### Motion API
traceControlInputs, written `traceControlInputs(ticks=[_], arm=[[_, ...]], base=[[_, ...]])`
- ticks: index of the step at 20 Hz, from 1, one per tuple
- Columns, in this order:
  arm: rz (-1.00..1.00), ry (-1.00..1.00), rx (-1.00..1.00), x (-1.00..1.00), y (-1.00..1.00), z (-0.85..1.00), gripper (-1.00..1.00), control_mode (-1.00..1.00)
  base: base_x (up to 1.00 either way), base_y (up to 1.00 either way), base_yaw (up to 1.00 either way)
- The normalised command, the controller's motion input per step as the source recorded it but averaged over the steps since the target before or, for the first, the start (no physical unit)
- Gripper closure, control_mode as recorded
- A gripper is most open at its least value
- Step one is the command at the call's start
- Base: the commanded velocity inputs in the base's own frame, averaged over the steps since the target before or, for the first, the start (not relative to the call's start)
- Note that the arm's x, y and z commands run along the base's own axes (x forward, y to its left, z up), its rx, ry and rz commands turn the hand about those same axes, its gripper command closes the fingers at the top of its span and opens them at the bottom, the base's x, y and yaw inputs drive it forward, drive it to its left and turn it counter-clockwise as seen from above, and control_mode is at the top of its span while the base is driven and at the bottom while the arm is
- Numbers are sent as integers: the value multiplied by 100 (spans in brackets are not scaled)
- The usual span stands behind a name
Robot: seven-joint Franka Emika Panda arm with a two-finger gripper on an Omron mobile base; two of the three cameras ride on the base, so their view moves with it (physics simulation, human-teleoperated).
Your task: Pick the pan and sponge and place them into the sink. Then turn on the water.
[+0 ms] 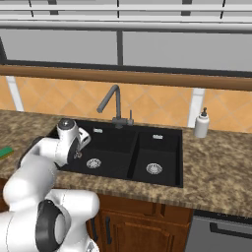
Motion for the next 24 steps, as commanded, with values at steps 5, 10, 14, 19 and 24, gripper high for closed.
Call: traceControlInputs(ticks=[5, 10, 14, 19, 24], arm=[[0, 2, 0, 30, 3, -47, 100, -100], [1, 0, 0, 47, 0, -16, 100, -100], [0, 0, 0, 55, 0, -6, 100, -100], [2, 0, 0, 52, 0, -13, 100, -100], [2, 0, -3, 38, 0, -37, 100, -100]], base=[[0, 0, 0], [0, 0, 0], [0, 0, 0], [0, 0, 0], [0, 0, 0]])
